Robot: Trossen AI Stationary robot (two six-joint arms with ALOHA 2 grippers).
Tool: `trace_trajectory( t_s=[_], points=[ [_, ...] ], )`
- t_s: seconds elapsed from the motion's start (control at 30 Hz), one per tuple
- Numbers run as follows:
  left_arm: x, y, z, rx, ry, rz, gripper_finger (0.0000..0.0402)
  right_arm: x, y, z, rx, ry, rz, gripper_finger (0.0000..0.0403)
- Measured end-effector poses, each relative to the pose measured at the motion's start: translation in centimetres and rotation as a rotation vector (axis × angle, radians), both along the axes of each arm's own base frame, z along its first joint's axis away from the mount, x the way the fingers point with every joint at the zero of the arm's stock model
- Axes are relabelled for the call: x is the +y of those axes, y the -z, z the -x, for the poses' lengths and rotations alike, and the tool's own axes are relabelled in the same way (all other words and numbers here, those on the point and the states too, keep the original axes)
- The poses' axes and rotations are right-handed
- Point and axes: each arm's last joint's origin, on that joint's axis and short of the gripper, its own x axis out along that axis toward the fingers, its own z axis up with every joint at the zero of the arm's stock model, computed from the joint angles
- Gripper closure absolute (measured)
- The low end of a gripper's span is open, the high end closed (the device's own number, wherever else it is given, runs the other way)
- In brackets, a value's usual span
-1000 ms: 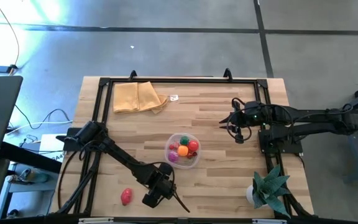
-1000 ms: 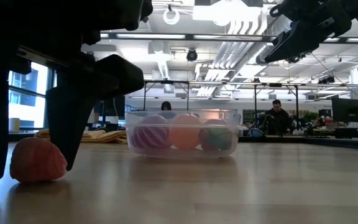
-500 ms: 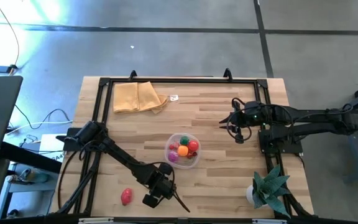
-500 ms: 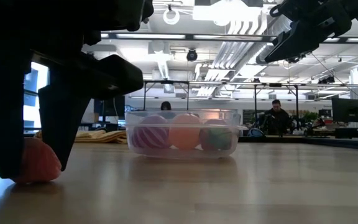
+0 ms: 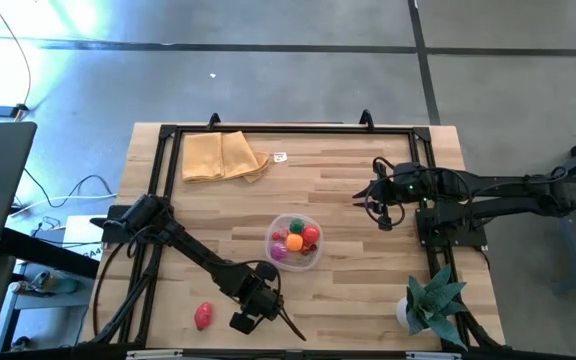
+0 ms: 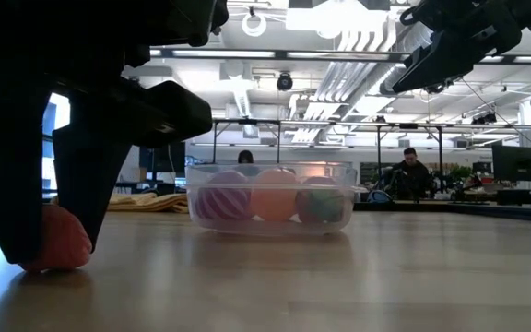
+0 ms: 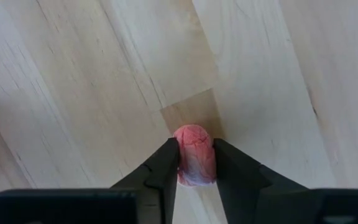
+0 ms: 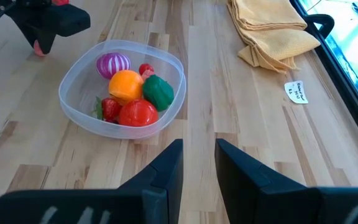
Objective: Pick and placing Produce into tupperware
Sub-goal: Put the pink peach into the transparent bin
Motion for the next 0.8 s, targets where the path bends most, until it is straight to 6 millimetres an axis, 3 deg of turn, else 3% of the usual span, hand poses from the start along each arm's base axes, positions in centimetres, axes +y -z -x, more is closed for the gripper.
trace_trajectory(
  t_s=[0.8],
  points=[
    [0.38, -0.56, -0.12, 0.019, 0.010, -0.040, 0.0309, 0.01, 0.00, 0.00, 0.000, 0.000, 0.000, 0.0320]
  ],
)
